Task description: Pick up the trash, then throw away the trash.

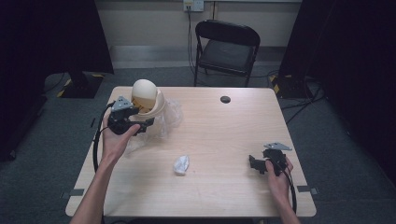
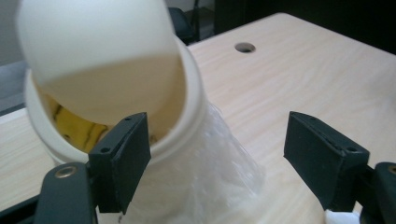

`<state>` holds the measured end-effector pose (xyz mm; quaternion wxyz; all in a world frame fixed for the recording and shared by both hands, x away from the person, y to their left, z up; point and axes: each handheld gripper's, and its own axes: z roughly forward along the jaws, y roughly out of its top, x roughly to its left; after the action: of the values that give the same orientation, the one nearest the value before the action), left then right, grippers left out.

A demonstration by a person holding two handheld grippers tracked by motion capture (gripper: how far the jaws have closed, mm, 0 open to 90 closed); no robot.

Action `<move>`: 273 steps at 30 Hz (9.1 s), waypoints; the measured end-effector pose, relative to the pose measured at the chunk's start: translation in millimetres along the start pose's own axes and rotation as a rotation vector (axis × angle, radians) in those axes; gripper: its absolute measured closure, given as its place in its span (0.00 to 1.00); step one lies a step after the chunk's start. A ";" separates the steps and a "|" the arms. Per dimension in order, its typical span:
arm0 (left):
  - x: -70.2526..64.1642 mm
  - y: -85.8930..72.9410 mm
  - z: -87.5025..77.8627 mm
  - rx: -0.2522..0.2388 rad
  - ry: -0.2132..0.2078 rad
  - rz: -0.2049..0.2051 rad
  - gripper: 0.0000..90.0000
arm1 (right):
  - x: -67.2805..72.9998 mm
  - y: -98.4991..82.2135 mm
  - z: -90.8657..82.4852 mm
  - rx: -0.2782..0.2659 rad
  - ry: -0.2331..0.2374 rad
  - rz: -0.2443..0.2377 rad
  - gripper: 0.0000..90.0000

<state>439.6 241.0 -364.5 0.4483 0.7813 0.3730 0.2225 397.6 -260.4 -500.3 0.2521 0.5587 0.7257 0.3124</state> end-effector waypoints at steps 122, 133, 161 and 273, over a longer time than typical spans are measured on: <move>-19.1 -28.8 -13.2 -0.029 -0.130 -0.065 0.85 | 0.4 -1.7 -1.9 0.001 0.009 -0.003 0.14; 7.7 -17.9 -29.6 -0.045 -0.079 -0.088 0.85 | 0.4 -1.7 -1.9 0.001 0.009 -0.003 0.14; 60.2 9.5 5.9 0.057 -0.035 -0.147 0.85 | 0.4 -1.7 -1.9 0.000 0.009 -0.004 0.14; -3.6 -39.3 -33.7 0.080 0.079 -0.082 0.23 | 0.3 -1.7 -1.9 0.001 0.009 -0.005 0.14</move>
<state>399.4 268.8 -381.8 0.4104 0.7732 0.4307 0.2197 395.1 -260.7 -500.2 0.2493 0.5555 0.7284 0.3141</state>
